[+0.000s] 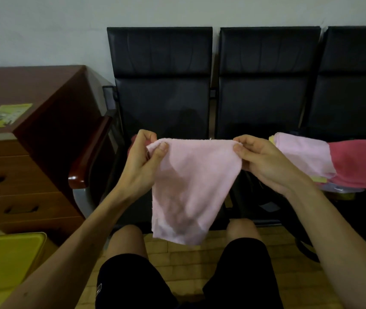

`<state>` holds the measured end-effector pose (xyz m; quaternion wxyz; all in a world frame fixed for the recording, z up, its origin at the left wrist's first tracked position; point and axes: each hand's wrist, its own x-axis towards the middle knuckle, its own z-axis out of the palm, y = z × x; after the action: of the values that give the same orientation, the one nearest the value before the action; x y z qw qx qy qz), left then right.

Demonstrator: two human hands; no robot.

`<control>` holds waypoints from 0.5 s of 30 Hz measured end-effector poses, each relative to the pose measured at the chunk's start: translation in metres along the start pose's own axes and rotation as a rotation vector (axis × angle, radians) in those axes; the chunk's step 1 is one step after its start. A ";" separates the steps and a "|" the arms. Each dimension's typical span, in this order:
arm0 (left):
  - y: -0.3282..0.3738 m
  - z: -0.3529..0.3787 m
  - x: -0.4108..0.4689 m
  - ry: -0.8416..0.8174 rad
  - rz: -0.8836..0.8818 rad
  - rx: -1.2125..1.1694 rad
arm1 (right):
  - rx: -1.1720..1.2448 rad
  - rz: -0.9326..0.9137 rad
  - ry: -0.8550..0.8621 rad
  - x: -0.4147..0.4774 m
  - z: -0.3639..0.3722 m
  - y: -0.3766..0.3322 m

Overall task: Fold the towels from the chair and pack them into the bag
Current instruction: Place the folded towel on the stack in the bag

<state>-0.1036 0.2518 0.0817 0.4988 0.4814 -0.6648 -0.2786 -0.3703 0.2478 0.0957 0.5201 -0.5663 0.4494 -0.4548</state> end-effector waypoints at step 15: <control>-0.026 -0.002 0.001 0.155 -0.098 0.044 | 0.486 0.623 -0.094 -0.072 0.081 0.093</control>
<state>-0.0922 0.2410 0.0604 0.5239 0.5442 -0.6058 -0.2498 -0.3072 0.3276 -0.0043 0.7719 -0.2836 0.4548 -0.3420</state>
